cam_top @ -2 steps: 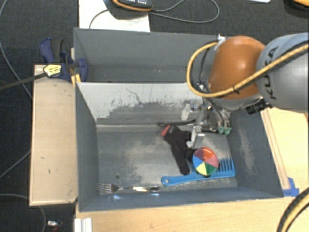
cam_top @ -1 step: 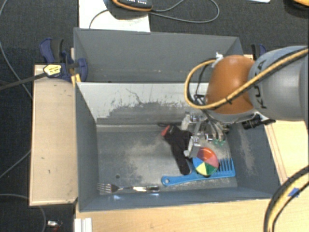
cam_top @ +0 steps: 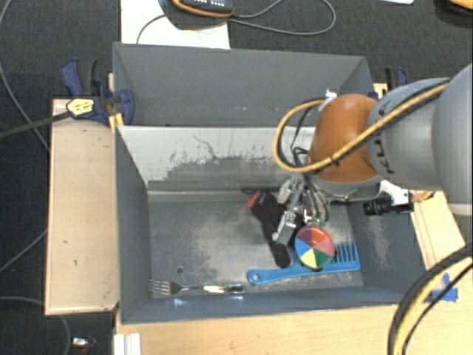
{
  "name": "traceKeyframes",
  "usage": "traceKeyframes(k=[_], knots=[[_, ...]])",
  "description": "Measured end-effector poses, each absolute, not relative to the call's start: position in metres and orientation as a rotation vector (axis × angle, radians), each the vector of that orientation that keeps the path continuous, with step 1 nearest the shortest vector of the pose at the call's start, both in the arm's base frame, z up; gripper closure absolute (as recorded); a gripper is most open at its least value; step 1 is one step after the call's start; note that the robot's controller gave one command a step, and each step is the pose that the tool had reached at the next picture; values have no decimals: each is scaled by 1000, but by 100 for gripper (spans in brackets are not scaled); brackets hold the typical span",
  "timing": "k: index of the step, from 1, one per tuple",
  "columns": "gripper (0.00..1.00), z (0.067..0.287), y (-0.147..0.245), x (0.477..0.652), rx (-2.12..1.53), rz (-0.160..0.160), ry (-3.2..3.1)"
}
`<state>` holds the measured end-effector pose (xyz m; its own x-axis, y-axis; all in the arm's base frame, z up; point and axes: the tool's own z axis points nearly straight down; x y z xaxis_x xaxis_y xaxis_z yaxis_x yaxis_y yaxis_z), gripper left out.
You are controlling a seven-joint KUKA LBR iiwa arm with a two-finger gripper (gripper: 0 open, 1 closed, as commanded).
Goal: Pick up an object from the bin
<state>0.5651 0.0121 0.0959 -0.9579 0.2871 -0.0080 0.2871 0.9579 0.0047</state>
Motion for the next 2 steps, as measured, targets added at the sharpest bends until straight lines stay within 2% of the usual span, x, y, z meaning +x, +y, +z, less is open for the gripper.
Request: traceKeyframes(k=[1, 2], knots=[[0, 83, 7, 553, 579, 7, 3078], [0, 72, -33, 540, 455, 7, 3097]])
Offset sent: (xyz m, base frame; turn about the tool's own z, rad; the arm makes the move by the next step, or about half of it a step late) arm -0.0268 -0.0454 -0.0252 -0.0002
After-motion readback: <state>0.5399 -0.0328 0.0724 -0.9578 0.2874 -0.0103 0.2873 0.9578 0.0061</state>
